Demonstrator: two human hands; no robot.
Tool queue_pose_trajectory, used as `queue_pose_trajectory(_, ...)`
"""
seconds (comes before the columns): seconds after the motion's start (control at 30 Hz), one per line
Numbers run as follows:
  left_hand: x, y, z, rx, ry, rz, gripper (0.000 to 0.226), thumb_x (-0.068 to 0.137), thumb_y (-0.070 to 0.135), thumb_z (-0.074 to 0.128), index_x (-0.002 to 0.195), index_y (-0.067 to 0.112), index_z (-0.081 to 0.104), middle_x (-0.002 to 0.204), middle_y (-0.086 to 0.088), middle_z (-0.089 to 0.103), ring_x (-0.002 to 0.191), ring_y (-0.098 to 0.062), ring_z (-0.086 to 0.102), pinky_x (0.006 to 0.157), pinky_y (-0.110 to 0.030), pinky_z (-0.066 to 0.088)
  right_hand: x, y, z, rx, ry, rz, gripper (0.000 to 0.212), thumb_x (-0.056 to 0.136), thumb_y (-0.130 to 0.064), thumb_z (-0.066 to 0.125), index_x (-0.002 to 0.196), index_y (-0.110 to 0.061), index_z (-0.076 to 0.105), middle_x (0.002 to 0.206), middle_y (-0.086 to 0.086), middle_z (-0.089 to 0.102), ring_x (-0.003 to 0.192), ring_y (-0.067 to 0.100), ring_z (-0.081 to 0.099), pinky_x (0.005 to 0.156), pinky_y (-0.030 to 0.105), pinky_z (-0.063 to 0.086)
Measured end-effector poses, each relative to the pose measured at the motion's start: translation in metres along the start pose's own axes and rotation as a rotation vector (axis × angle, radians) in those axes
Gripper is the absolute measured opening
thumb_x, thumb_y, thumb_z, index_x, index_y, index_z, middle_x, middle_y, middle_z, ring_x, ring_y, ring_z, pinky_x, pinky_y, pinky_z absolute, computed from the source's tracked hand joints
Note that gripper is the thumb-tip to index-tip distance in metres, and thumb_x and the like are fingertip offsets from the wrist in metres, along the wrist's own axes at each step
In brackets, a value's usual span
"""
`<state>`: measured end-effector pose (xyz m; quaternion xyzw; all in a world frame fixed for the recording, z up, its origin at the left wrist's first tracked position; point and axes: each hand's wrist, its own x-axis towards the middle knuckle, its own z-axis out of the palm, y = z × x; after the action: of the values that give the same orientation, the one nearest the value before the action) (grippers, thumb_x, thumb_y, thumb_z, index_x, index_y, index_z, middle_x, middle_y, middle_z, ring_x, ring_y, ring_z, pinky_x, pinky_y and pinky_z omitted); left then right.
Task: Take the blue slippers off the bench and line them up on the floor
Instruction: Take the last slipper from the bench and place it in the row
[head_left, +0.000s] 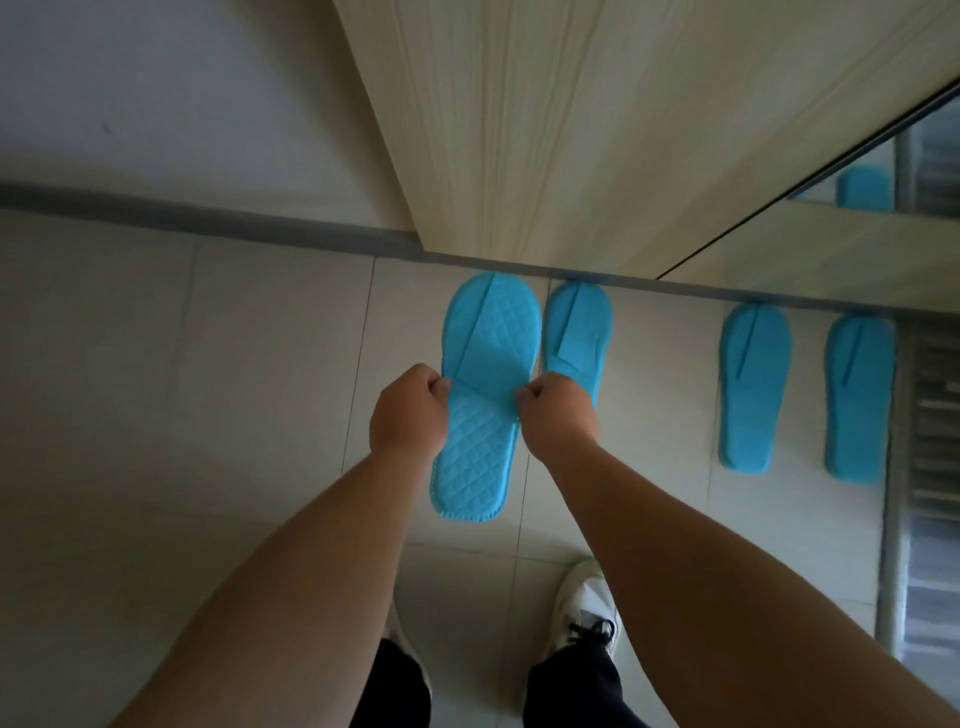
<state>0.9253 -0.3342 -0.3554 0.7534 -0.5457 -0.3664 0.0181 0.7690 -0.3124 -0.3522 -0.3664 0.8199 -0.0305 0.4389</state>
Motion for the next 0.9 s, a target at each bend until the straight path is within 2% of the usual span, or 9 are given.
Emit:
queue_pose_trajectory(0.17, 0.063, -0.036, 0.038, -0.012, -0.007, 0.047, 0.02, 0.094, 0.028, 0.046, 0.083, 0.015, 0.056, 0.077, -0.001, 0.061, 0.072, -0.022, 0.056, 0.061, -0.031, 0.041, 0.06, 0.0, 0.053, 0.019, 0.055, 0.001, 0.017, 0.09, -0.024, 0.048, 0.082, -0.014, 0.059, 0.073, 0.003, 0.059, 0.064, 0.02, 0.054, 0.05, 0.027, 0.035)
queue_pose_trajectory(0.3, 0.104, -0.06, 0.055, -0.018, 0.006, 0.053, 0.019, 0.093, 0.028, 0.047, 0.084, 0.015, 0.057, 0.077, -0.002, 0.06, 0.074, -0.023, 0.056, 0.063, -0.032, 0.041, 0.098, -0.005, 0.088, 0.003, 0.085, -0.004, 0.015, 0.09, -0.022, 0.047, 0.079, -0.017, 0.055, 0.07, -0.003, 0.053, 0.059, 0.012, 0.047, 0.046, 0.025, 0.03)
queue_pose_trajectory(0.4, 0.122, -0.07, 0.067, -0.007, -0.022, 0.057, 0.02, 0.094, 0.029, 0.046, 0.086, 0.015, 0.058, 0.078, -0.002, 0.061, 0.074, -0.023, 0.057, 0.064, -0.032, 0.042, 0.118, -0.004, 0.106, -0.004, 0.105, 0.025, 0.015, 0.091, -0.023, 0.046, 0.082, -0.017, 0.056, 0.071, -0.002, 0.054, 0.06, 0.012, 0.048, 0.046, 0.025, 0.03)
queue_pose_trajectory(0.63, 0.154, -0.072, 0.086, 0.002, -0.054, 0.068, 0.02, 0.093, 0.032, 0.049, 0.09, 0.015, 0.06, 0.09, -0.008, 0.067, 0.086, -0.03, 0.061, 0.079, -0.043, 0.052, 0.144, -0.001, 0.122, 0.002, 0.175, 0.041, 0.017, 0.091, -0.022, 0.043, 0.084, -0.015, 0.057, 0.072, -0.001, 0.055, 0.059, 0.013, 0.049, 0.046, 0.025, 0.03)
queue_pose_trajectory(0.9, 0.168, -0.073, 0.1, 0.048, -0.073, 0.092, 0.022, 0.094, 0.032, 0.048, 0.088, 0.015, 0.061, 0.086, -0.005, 0.066, 0.083, -0.028, 0.061, 0.074, -0.037, 0.049, 0.163, 0.0, 0.126, -0.016, 0.189, 0.079, 0.014, 0.091, -0.021, 0.045, 0.084, -0.016, 0.056, 0.069, -0.003, 0.051, 0.056, 0.011, 0.046, 0.045, 0.024, 0.027)
